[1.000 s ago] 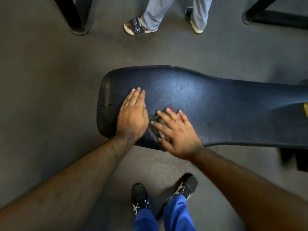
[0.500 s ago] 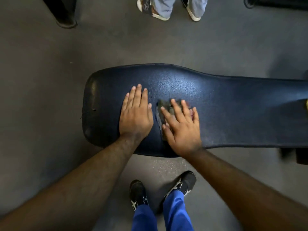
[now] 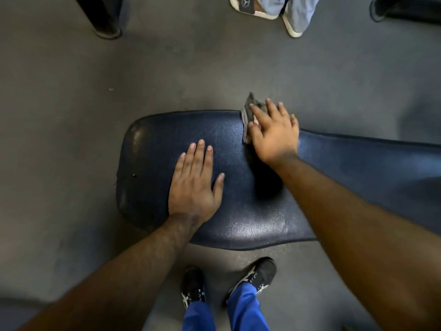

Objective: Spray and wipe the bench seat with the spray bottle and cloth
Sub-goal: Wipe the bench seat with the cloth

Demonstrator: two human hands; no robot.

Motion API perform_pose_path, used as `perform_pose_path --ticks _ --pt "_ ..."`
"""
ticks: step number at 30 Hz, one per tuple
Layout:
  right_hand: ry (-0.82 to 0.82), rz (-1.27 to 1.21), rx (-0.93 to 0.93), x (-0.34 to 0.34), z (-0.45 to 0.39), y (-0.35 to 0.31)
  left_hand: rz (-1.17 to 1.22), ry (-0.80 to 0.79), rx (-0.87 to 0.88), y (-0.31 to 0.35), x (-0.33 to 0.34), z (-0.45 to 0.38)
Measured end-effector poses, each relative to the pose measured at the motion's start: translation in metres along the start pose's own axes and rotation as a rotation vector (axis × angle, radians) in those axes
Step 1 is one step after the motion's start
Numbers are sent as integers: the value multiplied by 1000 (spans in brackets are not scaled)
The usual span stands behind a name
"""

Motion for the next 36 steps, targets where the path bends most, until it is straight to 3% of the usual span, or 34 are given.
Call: perform_pose_path --ticks 1,2,5,6,9,10,14,15,18,19,21,23,24,25,28,29,31,33,34,36 --pt "-12 6 59 0 -3 -10 -2 2 -2 0 0 0" --pt "-6 30 -27 0 3 -21 -2 3 -1 1 -1 0" --pt "-20 91 -480 1 28 0 6 -13 -3 0 -2 0" --pt "-13 99 -473 -2 25 15 13 -14 -6 0 -2 0" --pt "-3 20 90 -2 16 19 20 -10 -13 -1 -2 -1" --pt "-8 20 155 1 25 7 16 -11 -14 0 -2 -1" --pt "-3 63 -398 9 78 12 -2 -36 -18 1 -4 0" --pt "19 68 -380 5 73 28 0 -41 -18 1 -4 0" --pt "70 -6 221 5 65 36 -20 -22 -19 3 -3 -1" --pt "68 -3 277 9 79 21 -42 -12 -21 5 -5 -1" --pt "85 59 -16 19 130 -3 -77 1 11 17 -7 0" --pt "43 121 -369 24 166 20 -52 8 82 35 -6 3" --pt "56 139 -405 22 166 38 -12 8 109 45 -6 6" --pt "80 149 -295 20 158 52 32 10 122 53 -4 9" --pt "130 -2 403 25 157 40 126 4 112 67 -1 10" --pt "133 4 407 28 171 23 156 14 102 70 -1 7" --pt "113 60 -11 37 209 15 220 41 94 77 1 0" --pt "85 115 -346 31 212 59 270 55 117 89 7 -4" --pt "112 136 -318 27 200 79 291 58 133 96 11 -6" --pt "179 49 115 21 171 99 322 55 153 110 21 -11"
Point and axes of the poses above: each hand's wrist, its own z-axis away from the middle knuckle, its own x-axis out of the palm, y = z × x, the point moved 1 cm from there along -z, towards the middle knuckle, and after that the axes turned 8 degrees about z, right-handed, at the moved point
